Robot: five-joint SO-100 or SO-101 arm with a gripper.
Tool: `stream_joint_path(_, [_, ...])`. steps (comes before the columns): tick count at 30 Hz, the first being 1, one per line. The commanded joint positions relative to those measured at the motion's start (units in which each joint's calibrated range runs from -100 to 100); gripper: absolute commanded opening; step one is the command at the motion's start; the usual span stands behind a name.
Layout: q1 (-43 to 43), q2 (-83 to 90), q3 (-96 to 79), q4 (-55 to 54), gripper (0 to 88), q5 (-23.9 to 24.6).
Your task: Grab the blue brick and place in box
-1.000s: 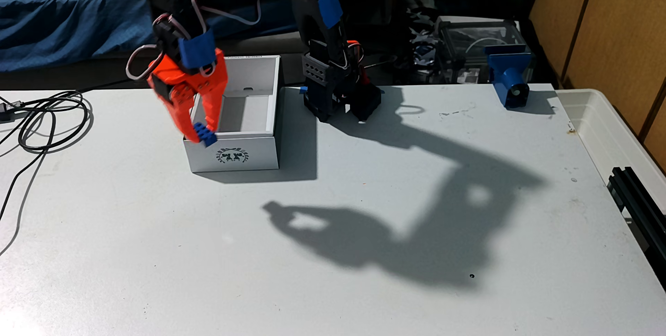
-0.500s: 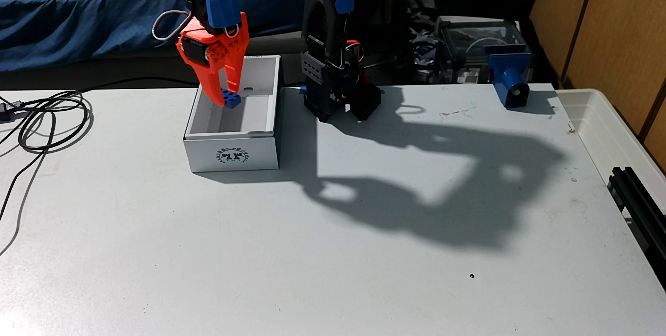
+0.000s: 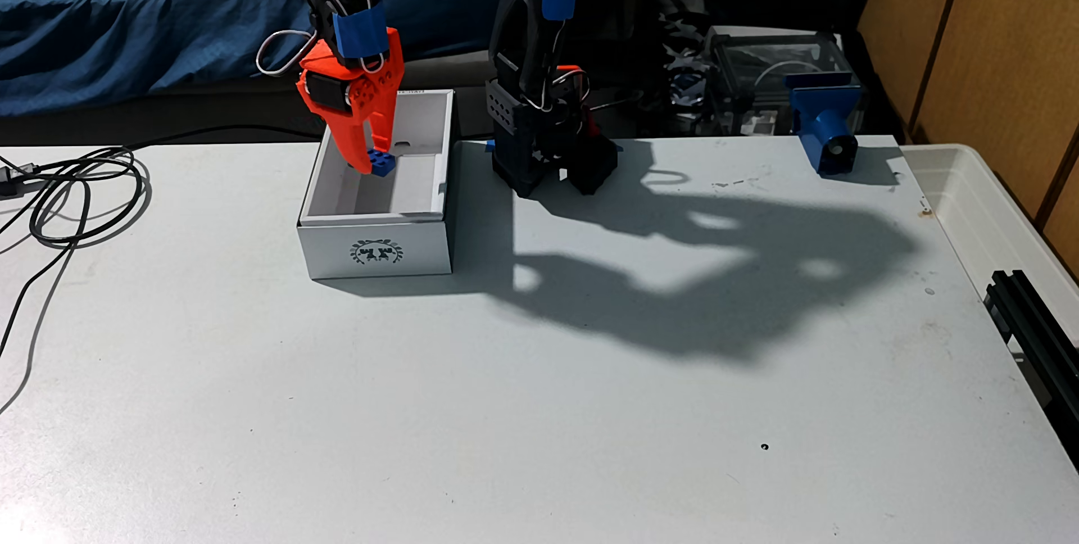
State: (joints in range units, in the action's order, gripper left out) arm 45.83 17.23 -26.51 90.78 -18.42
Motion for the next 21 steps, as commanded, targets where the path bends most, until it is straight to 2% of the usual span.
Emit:
stream_joint_path(1, [1.6, 3.4, -2.3, -0.4, 8.2, -1.3])
stream_joint_path(4, [3.1, 5.4, -4.9, -0.4, 12.0, -2.5])
stream_joint_path(11, [7.4, 9.5, -7.6, -0.1, 12.6, -5.3])
stream_joint_path(21, [8.5, 14.6, -6.8, 4.1, 12.7, -5.0])
